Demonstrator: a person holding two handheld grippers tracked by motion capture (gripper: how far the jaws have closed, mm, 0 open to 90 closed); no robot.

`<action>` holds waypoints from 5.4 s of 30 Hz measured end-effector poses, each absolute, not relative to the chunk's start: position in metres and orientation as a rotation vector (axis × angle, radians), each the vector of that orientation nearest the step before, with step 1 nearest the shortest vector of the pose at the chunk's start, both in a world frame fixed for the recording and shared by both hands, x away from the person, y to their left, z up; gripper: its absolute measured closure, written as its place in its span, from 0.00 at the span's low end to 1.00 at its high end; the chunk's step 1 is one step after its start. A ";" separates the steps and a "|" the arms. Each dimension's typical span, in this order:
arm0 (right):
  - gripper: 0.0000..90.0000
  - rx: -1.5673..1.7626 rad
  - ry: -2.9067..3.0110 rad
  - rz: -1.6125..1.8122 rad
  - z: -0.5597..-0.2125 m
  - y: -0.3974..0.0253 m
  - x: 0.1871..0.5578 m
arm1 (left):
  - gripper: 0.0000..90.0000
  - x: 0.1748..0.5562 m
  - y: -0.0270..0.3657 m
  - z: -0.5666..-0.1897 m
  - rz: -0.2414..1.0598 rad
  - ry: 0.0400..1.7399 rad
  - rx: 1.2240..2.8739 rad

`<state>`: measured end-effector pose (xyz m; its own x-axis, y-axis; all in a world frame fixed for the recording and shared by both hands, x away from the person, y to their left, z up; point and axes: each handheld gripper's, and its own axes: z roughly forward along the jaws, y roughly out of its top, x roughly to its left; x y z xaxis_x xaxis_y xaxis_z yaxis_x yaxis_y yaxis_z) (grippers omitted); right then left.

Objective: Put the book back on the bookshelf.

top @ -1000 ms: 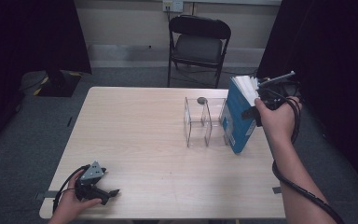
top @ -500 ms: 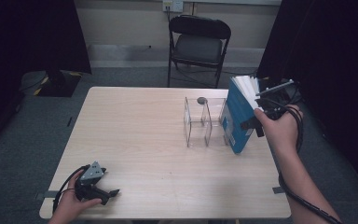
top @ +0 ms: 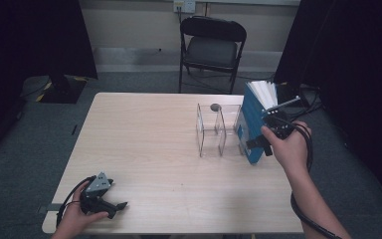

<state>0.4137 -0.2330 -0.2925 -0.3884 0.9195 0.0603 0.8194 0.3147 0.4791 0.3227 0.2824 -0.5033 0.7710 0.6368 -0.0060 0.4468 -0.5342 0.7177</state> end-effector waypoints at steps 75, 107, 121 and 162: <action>0.20 1.489 2.472 0.950 -0.390 -0.171 0.393 | 0.00 0.322 0.282 -0.504 0.321 0.815 2.222; 0.22 1.409 2.587 1.041 -0.431 -0.118 0.392 | 0.00 0.322 0.282 -0.503 0.321 0.816 2.227; 0.22 1.390 2.629 1.028 -0.446 -0.100 0.389 | 0.00 0.322 0.282 -0.503 0.321 0.815 2.227; 0.18 1.120 2.714 0.901 -0.478 -0.047 0.369 | 0.00 0.322 0.282 -0.504 0.321 0.815 2.222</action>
<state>0.3689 -0.0470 -0.4779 -0.7319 0.6644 0.1513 0.6230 0.5625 0.5435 0.3221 0.2821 -0.5036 0.7676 0.6407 -0.0173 0.4572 -0.5284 0.7154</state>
